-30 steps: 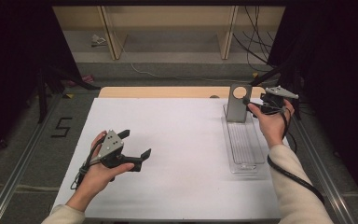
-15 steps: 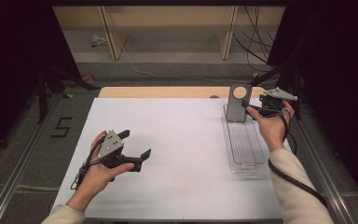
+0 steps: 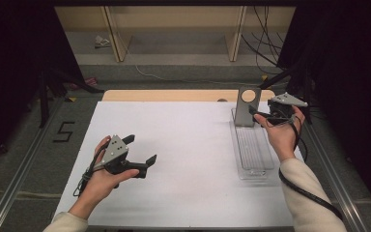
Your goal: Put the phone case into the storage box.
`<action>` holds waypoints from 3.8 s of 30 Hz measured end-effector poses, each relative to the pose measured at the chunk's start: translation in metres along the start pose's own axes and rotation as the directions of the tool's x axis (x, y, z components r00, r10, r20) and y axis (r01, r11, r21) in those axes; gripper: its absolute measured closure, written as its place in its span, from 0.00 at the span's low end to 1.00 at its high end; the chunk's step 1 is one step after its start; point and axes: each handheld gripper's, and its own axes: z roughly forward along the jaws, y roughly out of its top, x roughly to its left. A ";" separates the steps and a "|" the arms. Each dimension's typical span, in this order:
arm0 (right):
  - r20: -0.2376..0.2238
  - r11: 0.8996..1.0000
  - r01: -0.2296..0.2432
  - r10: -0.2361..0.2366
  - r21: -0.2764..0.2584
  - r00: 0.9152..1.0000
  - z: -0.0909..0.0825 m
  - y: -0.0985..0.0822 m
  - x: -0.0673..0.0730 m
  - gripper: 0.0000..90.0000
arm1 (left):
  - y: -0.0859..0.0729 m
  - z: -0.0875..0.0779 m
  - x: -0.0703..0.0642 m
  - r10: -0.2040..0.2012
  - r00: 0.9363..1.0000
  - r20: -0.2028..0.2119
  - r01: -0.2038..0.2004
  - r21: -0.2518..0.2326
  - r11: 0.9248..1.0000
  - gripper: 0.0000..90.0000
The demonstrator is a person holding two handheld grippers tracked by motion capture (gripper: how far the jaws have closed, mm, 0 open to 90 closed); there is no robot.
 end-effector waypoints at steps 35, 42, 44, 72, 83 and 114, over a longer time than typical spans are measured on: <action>-0.151 0.997 0.060 -0.066 -0.042 0.986 -0.033 -0.001 0.031 0.24 | 0.000 0.000 0.001 0.002 1.000 -0.001 -0.002 0.005 1.000 0.01; -0.173 0.996 0.071 -0.079 -0.052 0.982 -0.039 -0.002 0.037 0.24 | 0.000 -0.001 0.001 0.005 1.000 -0.001 -0.005 0.005 1.000 0.01; -0.181 0.996 0.073 -0.082 -0.053 0.980 -0.040 -0.002 0.038 0.24 | 0.000 -0.001 0.001 0.005 1.000 -0.001 -0.005 0.005 1.000 0.01; -0.273 0.994 0.089 -0.103 -0.064 0.956 -0.067 -0.020 0.049 0.23 | 0.000 -0.002 -0.001 0.008 1.000 0.007 -0.008 0.007 1.000 0.01; -0.292 0.993 0.099 -0.114 -0.066 0.950 -0.076 -0.026 0.051 0.23 | 0.000 -0.002 -0.003 0.011 1.000 0.013 -0.011 0.009 1.000 0.01; -0.335 0.991 0.094 -0.121 -0.093 0.934 -0.103 -0.058 0.058 0.23 | -0.009 -0.009 -0.006 0.008 1.000 0.020 -0.008 0.020 1.000 0.01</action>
